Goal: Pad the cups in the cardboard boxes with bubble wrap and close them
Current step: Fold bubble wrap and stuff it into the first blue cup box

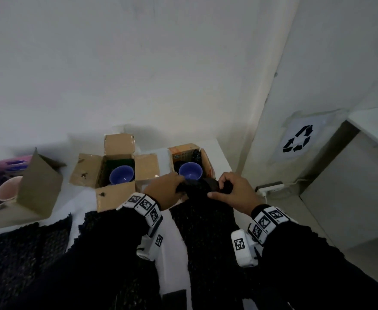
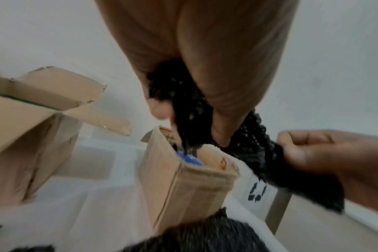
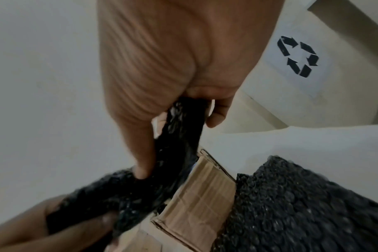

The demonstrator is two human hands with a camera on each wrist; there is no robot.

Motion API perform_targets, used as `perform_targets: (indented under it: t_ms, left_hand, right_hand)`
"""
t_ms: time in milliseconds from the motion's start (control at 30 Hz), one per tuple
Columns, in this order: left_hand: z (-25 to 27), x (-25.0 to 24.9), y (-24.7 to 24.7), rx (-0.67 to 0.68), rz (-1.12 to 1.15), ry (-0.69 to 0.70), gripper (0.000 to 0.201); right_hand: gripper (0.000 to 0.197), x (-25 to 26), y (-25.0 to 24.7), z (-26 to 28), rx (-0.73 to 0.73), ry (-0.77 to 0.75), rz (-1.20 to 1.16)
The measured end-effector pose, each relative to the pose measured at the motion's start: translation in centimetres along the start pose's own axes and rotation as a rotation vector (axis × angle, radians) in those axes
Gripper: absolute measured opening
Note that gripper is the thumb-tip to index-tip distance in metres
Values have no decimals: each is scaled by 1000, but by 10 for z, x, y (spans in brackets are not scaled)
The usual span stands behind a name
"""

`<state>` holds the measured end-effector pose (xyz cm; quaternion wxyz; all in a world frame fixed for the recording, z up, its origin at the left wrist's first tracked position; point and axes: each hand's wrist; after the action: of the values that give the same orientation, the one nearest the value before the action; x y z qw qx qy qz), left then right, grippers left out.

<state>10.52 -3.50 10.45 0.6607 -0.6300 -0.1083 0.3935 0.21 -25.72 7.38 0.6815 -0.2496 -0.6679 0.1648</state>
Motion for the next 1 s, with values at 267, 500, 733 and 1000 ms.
perform_targets:
  t_ms: [267, 500, 733, 1000]
  left_hand:
    - [-40, 14, -39, -49, 400, -67, 29]
    - [-93, 8, -39, -361, 391, -59, 11]
    - [-137, 18, -5, -344, 243, -34, 22]
    - [-149, 46, 22, -38, -360, 60, 34]
  right_hand:
    - [32, -4, -7, -35, 99, 6, 219]
    - [35, -20, 0, -49, -139, -89, 251]
    - [43, -24, 21, -55, -115, -203, 476]
    - [30, -9, 36, -59, -12, -227, 654]
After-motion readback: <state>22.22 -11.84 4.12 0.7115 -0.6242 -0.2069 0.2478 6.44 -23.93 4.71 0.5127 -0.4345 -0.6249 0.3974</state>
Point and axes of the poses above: each hand's wrist, its own z-axis away from the middle knuckle, its own y-axis out of the palm, x = y × z, and after that the axes turned 5 degrees about x, right-handed
